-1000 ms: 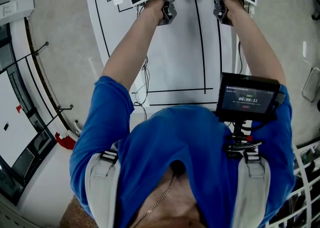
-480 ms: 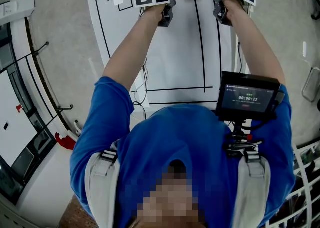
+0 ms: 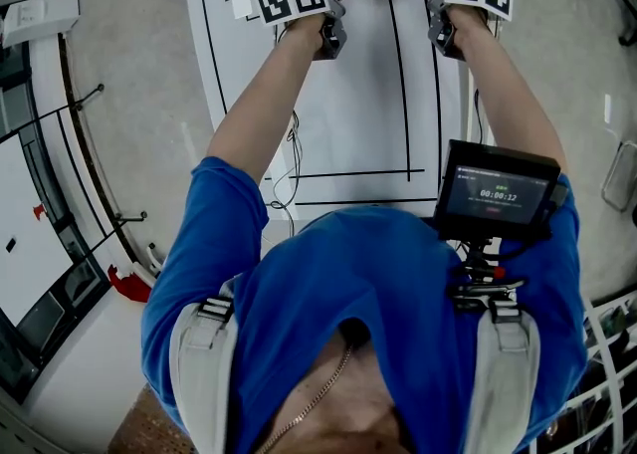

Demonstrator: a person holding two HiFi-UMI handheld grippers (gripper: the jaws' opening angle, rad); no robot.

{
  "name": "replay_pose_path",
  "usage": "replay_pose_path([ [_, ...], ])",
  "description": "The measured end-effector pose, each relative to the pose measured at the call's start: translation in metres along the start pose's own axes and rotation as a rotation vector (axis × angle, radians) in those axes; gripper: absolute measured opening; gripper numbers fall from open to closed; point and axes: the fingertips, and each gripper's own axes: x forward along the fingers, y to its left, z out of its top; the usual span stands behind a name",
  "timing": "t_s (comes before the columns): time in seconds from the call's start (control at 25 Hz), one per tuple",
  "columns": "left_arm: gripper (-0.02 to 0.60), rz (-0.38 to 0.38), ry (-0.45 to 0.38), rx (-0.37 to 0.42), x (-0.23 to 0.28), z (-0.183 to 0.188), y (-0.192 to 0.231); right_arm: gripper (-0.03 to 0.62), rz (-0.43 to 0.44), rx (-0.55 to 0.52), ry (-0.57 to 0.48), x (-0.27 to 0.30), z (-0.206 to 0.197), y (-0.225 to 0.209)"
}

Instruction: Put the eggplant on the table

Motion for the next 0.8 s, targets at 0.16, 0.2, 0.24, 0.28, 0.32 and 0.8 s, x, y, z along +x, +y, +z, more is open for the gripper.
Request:
replay_pose_path([
  [0.16, 0.16, -0.026, -0.04, -0.028, -0.007, 0.01, 0.0, 0.084, 0.017, -0.012, -0.017, 0.0, 0.005, 0.006],
  [0.2, 0.16, -0.04, -0.049, -0.035, -0.011, 0.009, -0.004, 0.084, 0.022, -0.015, -0.023, -0.005, 0.003, 0.008],
  [0.24, 0.16, -0.055, -0.057, -0.039, -0.019, 0.005, -0.013, 0.084, 0.026, -0.019, -0.031, -0.016, -0.003, 0.012],
  [0.28, 0.158, -0.07, -0.065, -0.04, -0.031, -0.003, -0.027, 0.084, 0.032, -0.024, -0.039, -0.033, -0.012, 0.019],
  [0.32, 0.158, -0.085, -0.072, -0.038, -0.046, -0.013, -0.043, 0.084, 0.037, -0.03, -0.047, -0.053, -0.022, 0.026],
  [0.8, 0.106, -0.148, -0.13, -0.041, -0.111, -0.041, -0.084, 0.005, 0.069, -0.12, -0.108, -0.12, -0.053, 0.073],
])
